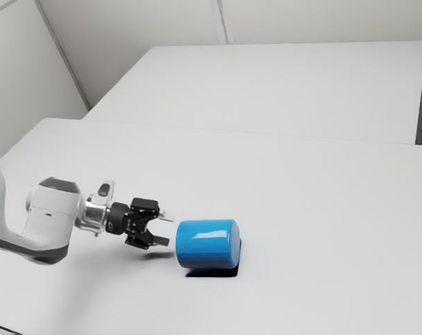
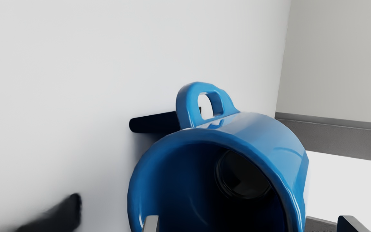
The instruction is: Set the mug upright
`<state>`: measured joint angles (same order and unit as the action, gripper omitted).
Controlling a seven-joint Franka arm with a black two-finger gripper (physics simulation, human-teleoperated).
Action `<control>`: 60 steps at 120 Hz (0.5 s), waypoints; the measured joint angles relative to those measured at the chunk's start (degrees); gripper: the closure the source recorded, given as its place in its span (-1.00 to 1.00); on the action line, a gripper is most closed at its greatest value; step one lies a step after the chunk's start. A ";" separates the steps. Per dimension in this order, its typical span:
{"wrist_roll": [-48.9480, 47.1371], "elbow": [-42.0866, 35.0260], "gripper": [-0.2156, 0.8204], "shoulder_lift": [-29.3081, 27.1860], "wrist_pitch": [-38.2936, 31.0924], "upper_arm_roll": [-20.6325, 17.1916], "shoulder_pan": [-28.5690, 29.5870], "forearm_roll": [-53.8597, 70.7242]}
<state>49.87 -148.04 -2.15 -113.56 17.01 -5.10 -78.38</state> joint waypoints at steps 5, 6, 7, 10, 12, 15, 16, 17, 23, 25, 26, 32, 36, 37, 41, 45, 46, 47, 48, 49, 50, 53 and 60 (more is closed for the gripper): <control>0.86 0.02 -0.58 0.28 0.00 -0.77 0.18 -1.15; 1.01 0.03 -0.58 0.31 0.00 -0.94 0.20 -1.36; 1.15 0.04 -0.58 0.34 0.01 -1.09 0.22 -1.57; 1.58 0.06 -0.58 0.40 0.02 -1.45 0.16 -2.30; 1.85 0.07 -0.58 0.43 0.03 -1.71 0.13 -2.84; 2.24 0.08 -0.58 0.46 0.06 -2.26 0.22 -3.75; 2.37 0.07 -0.58 0.47 0.07 -2.42 0.23 -4.06; 2.50 0.07 -0.58 0.47 0.08 -2.59 0.23 -4.38; 3.21 0.04 -0.58 0.54 0.14 -3.46 0.11 -6.02; 3.44 0.04 -0.58 0.60 0.16 -3.68 -0.02 -6.49; 3.55 0.03 -0.58 0.64 0.17 -3.76 -0.10 -6.70; 4.15 0.02 -0.58 0.86 0.21 -4.07 -0.76 -7.72; 4.50 0.03 -0.58 0.92 0.23 -4.31 -1.10 -8.34; 4.59 0.05 -0.58 0.92 0.23 -4.50 -1.04 -8.57; 4.91 0.09 -0.58 0.93 0.22 -5.09 -1.00 -9.52; 5.22 0.13 -0.58 0.94 0.20 -5.63 -0.99 -10.40; 5.29 0.14 -0.58 0.94 0.20 -5.76 -0.98 -10.61; 5.36 0.15 -0.58 0.94 0.20 -5.87 -0.99 -10.81; 5.43 0.15 -0.58 0.94 0.21 -5.97 -1.01 -10.99; 5.50 0.16 -0.58 0.94 0.22 -6.05 -1.05 -11.16; 5.57 0.16 -0.58 0.94 0.24 -6.13 -1.09 -11.33; 5.78 0.17 -0.58 0.93 0.28 -6.28 -1.26 -11.75; 6.22 0.25 -0.58 0.67 0.37 -6.46 -1.72 -12.49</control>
<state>56.09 -147.79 -1.48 -113.19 10.55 -6.83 -90.87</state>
